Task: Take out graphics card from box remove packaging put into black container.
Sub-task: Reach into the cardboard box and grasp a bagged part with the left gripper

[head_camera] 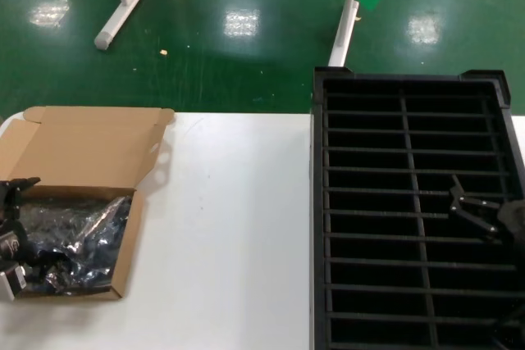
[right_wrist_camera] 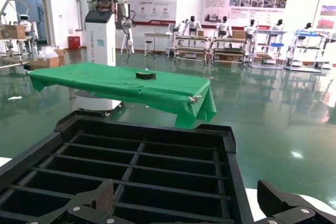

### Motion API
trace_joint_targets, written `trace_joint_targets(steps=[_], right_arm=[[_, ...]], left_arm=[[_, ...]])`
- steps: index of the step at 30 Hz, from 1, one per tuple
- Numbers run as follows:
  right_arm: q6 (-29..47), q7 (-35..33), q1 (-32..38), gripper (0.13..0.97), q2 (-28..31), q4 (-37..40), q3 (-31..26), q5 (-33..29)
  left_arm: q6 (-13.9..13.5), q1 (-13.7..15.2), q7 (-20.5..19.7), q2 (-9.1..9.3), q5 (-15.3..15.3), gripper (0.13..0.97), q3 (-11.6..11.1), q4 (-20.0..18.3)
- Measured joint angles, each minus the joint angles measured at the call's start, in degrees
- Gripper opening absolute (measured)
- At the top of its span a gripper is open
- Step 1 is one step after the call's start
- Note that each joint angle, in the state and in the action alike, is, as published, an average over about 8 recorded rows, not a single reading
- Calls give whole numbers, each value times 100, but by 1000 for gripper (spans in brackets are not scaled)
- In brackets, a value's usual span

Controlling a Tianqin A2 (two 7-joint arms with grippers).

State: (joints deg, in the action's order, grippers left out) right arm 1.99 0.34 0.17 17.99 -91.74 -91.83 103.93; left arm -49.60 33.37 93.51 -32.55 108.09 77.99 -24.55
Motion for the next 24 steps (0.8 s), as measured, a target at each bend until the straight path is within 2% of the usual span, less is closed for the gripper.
trace_joint_targets(steps=[3,11,15,23,24], right_arm=[[0,0,0,966,0,0,0,0],[0,0,0,966,0,0,0,0],[0,0,0,966,0,0,0,0],[0,0,0,966,0,0,0,0],[0,0,0,966,0,0,0,0]], left_arm=[[0,-100,-104,-27,29,952,47,-149],[10,-456,-342,-103,129,869,92,-555],[9,-580,-381,-128,178,869,93,-653],[-10,-656,-352,-158,246,716,103,-650],[-14,-656,-344,-161,252,716,106,-640]])
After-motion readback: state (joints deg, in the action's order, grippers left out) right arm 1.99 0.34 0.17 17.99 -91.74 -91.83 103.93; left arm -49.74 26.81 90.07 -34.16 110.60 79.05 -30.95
